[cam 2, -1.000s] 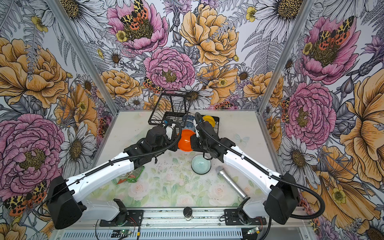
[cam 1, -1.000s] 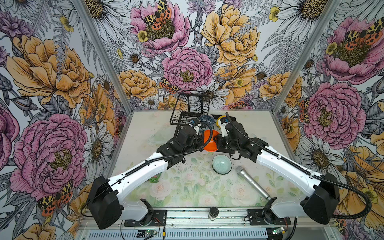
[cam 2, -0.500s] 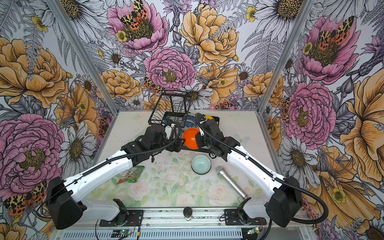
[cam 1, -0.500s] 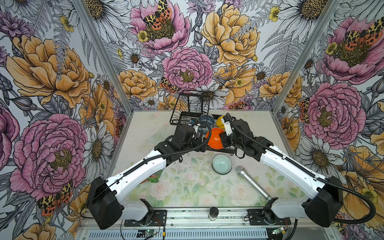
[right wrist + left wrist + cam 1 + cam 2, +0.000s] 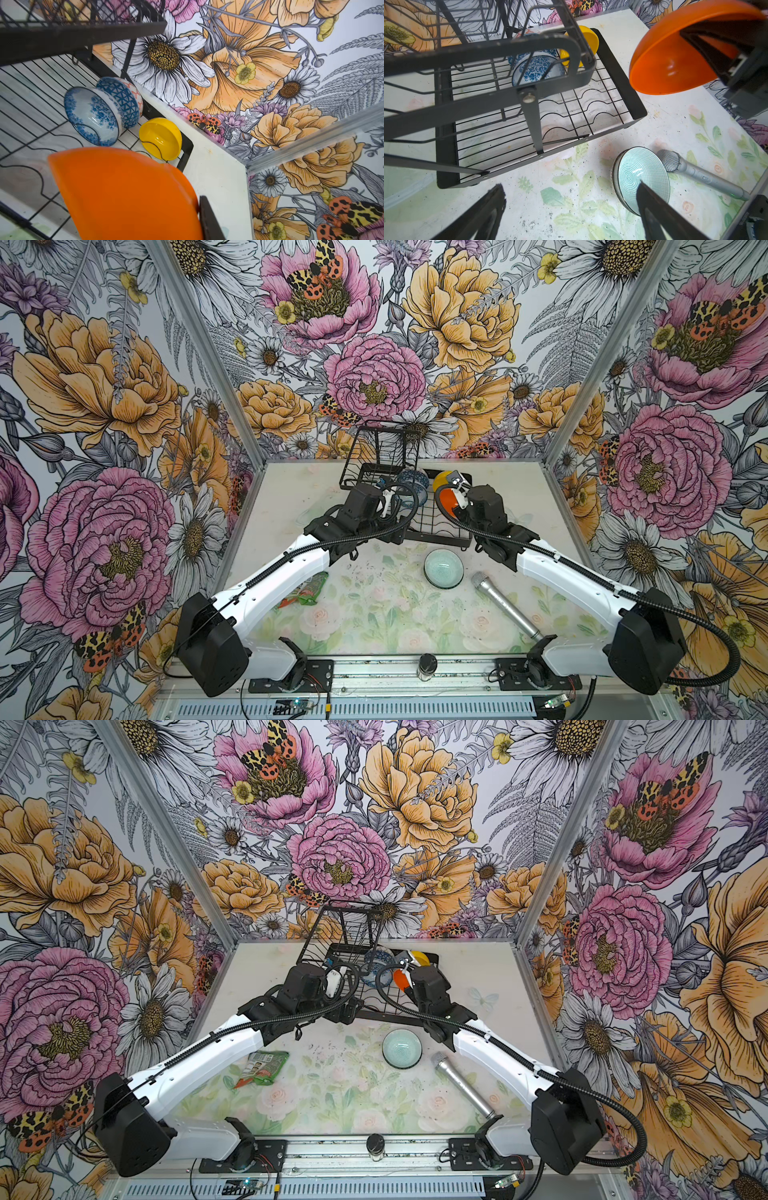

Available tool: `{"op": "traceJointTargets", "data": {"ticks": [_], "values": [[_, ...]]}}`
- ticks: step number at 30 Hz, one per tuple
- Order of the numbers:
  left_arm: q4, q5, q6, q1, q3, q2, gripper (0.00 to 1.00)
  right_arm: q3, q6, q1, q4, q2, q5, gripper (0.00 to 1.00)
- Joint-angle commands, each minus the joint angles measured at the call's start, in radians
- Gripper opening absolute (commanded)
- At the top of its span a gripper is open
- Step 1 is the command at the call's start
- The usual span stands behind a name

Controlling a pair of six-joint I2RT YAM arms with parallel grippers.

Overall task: Load the bowls into the dish rack
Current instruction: 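Grasp the orange bowl rim with the right gripper beside the rack, then carry the orange bowl into the rack beside the yellow bowl with the right gripper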

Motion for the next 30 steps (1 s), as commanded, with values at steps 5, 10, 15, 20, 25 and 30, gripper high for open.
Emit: {"op": "traceJointTargets", "data": {"ticks": [5,10,15,20,25,30], "values": [[-0.018,0.015,0.047,0.007,0.036,0.043,0.99,-0.076,-0.324,-0.063,0.461,0.094,0.02,0.0],[-0.018,0.021,0.043,0.004,0.053,0.043,0.99,-0.079,-0.413,-0.102,0.568,0.2,-0.029,0.0],[-0.02,0.036,0.048,0.007,0.054,0.033,0.99,-0.071,-0.468,-0.126,0.64,0.291,-0.084,0.0],[-0.023,0.037,0.049,0.009,0.045,0.02,0.99,-0.052,-0.472,-0.155,0.654,0.347,-0.15,0.0],[-0.023,0.035,0.045,0.009,0.033,0.009,0.99,-0.018,-0.486,-0.171,0.671,0.418,-0.175,0.0],[-0.027,0.035,0.045,0.012,0.025,-0.007,0.99,0.029,-0.51,-0.181,0.691,0.496,-0.17,0.0]]}}
